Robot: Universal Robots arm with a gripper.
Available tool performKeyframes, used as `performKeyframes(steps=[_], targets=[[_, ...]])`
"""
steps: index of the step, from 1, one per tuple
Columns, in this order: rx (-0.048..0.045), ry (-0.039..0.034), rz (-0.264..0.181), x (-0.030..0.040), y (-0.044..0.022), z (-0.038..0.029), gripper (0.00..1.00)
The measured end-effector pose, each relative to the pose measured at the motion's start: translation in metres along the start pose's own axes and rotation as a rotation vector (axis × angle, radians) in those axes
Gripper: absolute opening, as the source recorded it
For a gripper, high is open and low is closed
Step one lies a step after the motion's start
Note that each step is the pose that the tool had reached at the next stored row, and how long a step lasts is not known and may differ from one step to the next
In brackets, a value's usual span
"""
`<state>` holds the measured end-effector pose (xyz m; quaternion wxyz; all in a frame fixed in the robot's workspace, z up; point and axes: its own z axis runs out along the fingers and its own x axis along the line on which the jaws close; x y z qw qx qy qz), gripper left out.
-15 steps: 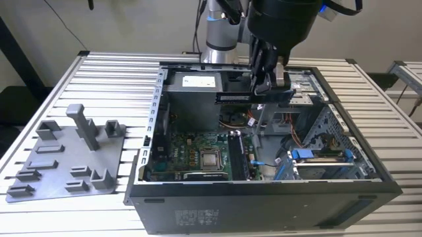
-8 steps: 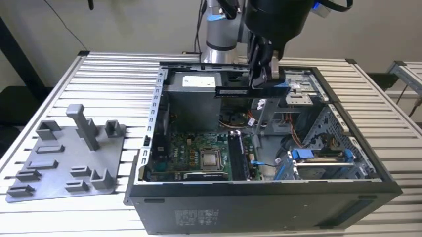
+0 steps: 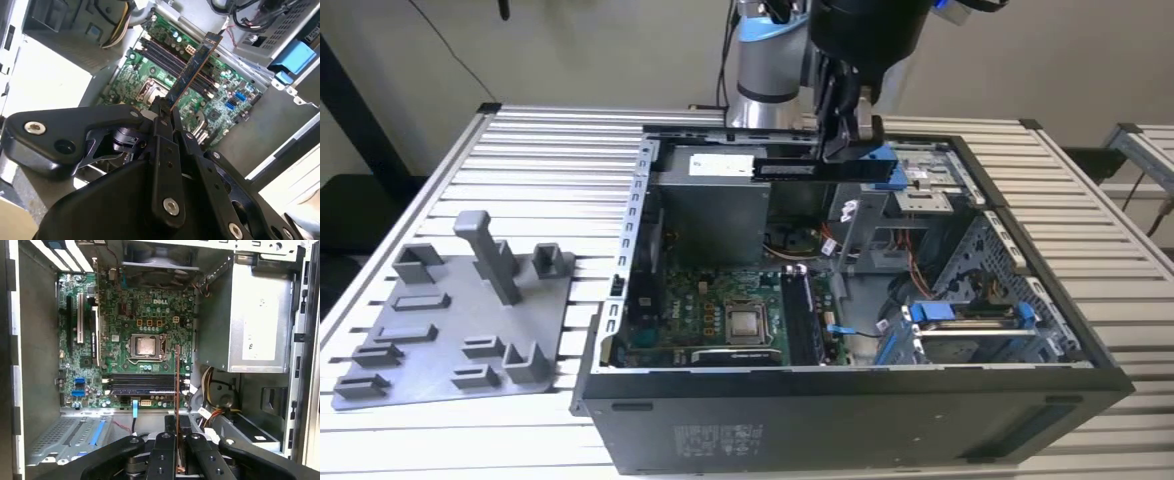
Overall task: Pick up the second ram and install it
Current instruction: 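Pick up the second ram and move it above second insertion slot, then insert the second ram into the second slot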
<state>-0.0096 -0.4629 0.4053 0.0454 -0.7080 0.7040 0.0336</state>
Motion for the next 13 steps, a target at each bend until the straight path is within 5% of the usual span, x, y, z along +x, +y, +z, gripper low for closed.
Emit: performKeyframes(steps=[5,13], targets=[[0.0000,0.0001,0.000,-0.0115,-0.0001,0.0026,0.14],[0.0000,0.0000,0.000,-0.0116,0.0000,0.0029,0.14]])
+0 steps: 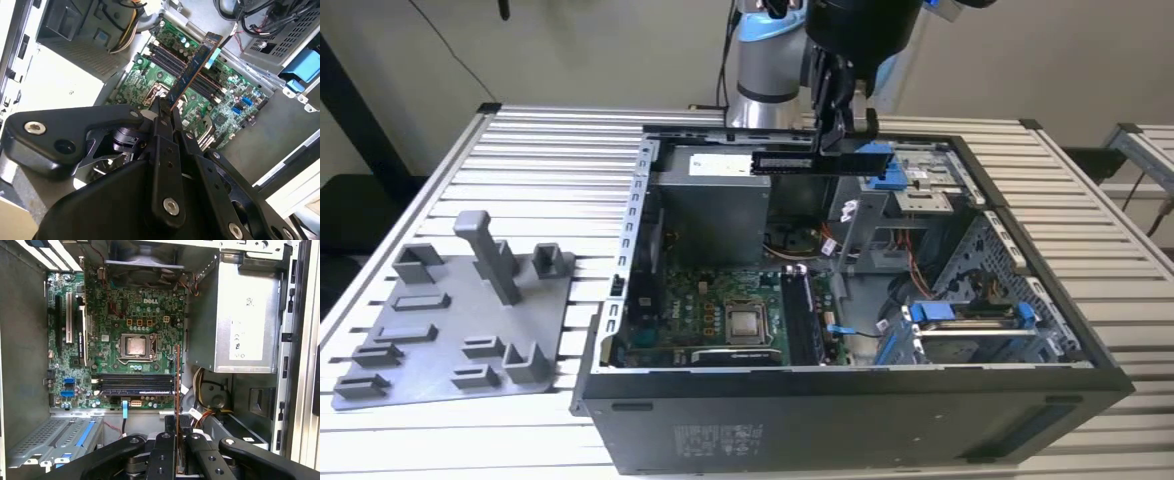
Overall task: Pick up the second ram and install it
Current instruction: 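Insert the second ram into the second slot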
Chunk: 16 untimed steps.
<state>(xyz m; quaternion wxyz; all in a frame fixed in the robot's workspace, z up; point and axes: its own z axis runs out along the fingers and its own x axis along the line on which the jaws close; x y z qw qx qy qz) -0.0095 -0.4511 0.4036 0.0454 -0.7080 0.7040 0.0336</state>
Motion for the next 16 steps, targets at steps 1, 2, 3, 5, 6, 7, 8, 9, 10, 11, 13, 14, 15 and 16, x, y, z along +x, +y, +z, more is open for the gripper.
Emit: performKeyframes(steps=[1,2,3,5,6,7,8,9,10,11,13,14,15,16], targets=[[0.0000,0.0001,0.000,0.0000,0.0000,0.0000,0.14],[0.0000,0.0001,0.000,0.0000,0.0000,0.0000,0.14],[0.0000,0.0000,0.000,0.0000,0.0000,0.0000,0.14],[0.0001,0.0001,0.001,0.0000,0.0000,0.0001,0.14],[0.0003,0.0001,0.002,0.0000,0.0000,0.0002,0.14],[0.0004,0.0001,0.004,0.0000,0.0000,0.0002,0.14],[0.0007,0.0001,0.006,0.0000,0.0000,0.0003,0.14],[0.0011,0.0001,0.010,0.0002,0.0000,0.0004,0.14],[0.0017,0.0000,0.015,0.0004,0.0000,0.0005,0.14],[0.0023,0.0002,0.020,0.0007,0.0000,0.0005,0.14],[0.0037,0.0005,0.033,0.0017,0.0001,0.0005,0.14],[0.0045,0.0007,0.040,0.0022,0.0001,0.0004,0.14],[0.0052,0.0008,0.046,0.0028,0.0000,0.0004,0.14],[0.0059,0.0009,0.052,0.0034,0.0001,0.0004,0.14]])
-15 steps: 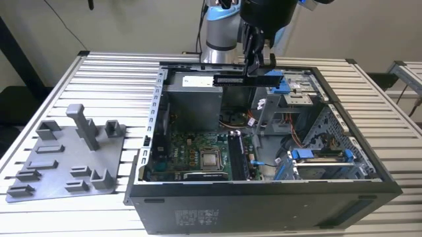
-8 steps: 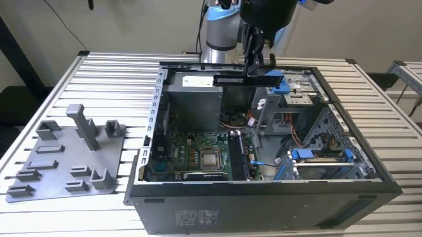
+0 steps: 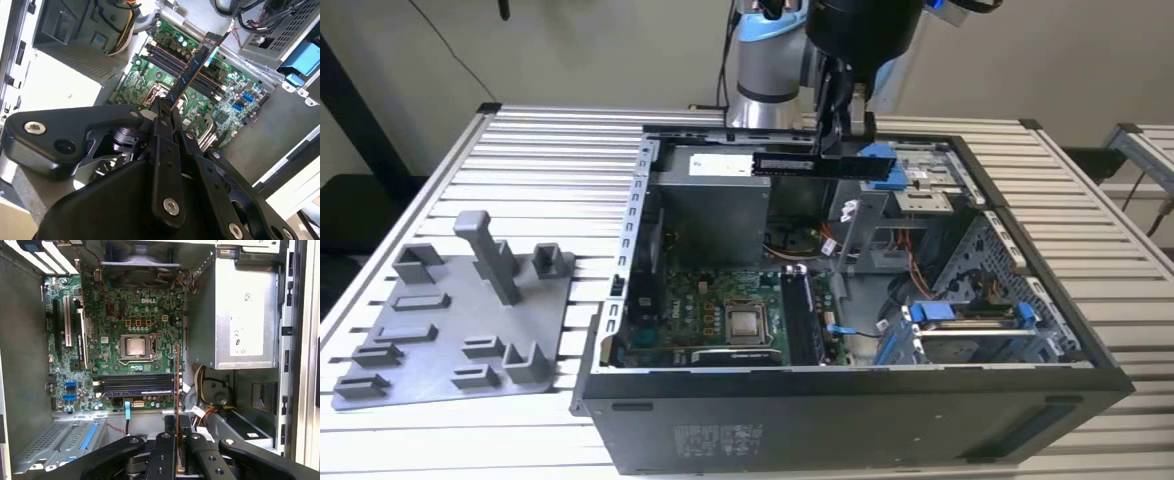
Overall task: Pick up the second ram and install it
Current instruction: 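Insert the second ram into the second slot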
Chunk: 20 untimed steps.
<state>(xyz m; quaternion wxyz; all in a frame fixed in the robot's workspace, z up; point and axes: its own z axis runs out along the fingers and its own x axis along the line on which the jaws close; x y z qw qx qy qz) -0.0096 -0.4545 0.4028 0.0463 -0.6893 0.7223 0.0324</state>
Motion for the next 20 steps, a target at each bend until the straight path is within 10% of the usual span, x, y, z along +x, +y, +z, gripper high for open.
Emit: performKeyframes(steps=[20], targets=[[0.0226,0.0035,0.201,0.0064,-0.0003,0.0000,0.14]])
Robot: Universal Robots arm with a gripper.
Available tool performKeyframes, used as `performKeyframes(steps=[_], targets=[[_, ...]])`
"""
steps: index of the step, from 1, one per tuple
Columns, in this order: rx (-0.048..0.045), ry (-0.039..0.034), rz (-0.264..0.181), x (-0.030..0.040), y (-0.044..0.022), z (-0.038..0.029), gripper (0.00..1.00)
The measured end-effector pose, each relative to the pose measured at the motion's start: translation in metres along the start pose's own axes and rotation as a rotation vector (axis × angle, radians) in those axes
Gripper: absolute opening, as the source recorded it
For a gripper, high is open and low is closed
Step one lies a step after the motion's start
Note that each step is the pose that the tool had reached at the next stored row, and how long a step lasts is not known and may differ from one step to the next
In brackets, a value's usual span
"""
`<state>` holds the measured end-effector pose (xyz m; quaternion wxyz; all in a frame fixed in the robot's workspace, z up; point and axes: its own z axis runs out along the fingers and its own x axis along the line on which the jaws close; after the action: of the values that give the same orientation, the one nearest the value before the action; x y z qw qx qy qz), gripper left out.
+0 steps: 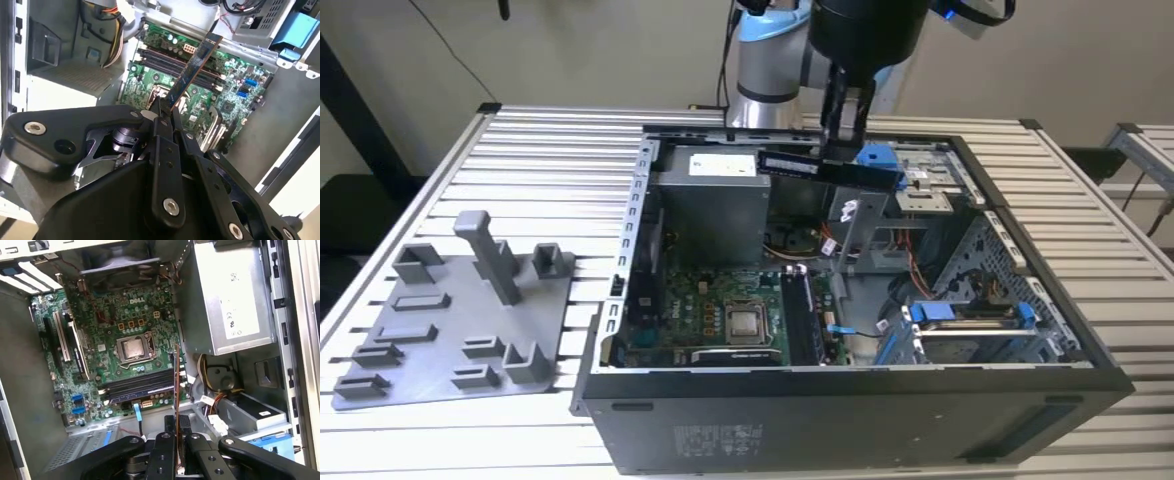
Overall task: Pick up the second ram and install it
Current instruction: 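Insert the second ram into the second slot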
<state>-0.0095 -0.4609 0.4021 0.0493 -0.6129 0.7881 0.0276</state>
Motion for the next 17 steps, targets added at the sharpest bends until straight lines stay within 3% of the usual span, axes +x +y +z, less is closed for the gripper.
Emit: performKeyframes(steps=[3,8,17], targets=[[0.0014,0.0011,0.034,0.0001,0.0001,0.0008,0.14],[-0.0110,0.0070,0.087,0.0003,0.0002,0.0025,0.14],[0.0049,0.0081,0.236,0.0004,0.0001,0.0036,0.14]])
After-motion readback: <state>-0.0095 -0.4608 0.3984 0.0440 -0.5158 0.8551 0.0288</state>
